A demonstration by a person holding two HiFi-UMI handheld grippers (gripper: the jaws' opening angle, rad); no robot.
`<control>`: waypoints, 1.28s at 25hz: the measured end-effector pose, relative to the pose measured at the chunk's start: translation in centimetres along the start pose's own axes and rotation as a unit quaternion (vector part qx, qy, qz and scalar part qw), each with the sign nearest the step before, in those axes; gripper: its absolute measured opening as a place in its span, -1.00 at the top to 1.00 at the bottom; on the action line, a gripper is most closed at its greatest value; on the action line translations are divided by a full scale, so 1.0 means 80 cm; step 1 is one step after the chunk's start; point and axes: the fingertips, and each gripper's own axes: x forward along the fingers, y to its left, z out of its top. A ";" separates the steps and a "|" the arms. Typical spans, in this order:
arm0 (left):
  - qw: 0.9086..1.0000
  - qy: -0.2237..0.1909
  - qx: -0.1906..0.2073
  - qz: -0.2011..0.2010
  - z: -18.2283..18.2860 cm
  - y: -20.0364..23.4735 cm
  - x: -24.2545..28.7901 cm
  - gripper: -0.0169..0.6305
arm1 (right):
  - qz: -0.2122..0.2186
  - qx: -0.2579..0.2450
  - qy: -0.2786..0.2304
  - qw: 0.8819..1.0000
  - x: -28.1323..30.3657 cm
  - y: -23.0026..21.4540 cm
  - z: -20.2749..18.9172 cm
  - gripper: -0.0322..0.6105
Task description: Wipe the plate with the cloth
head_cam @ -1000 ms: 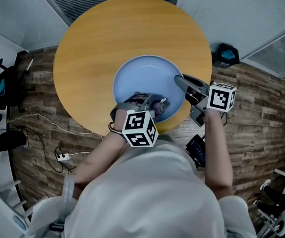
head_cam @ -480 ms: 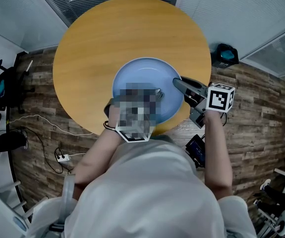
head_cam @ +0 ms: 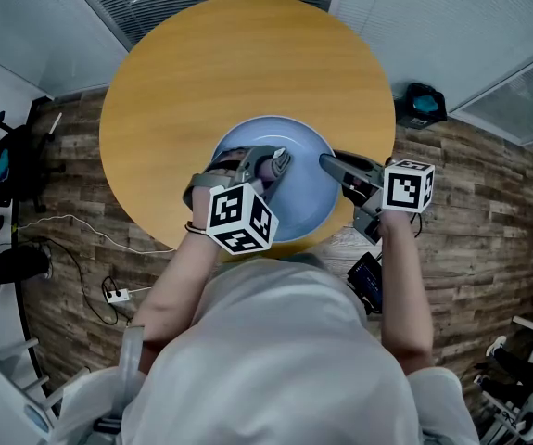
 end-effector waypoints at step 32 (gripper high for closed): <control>1.000 0.012 0.028 0.009 -0.021 -0.013 -0.014 0.71 | -0.001 0.027 -0.068 0.997 -0.014 -0.002 0.012 0.61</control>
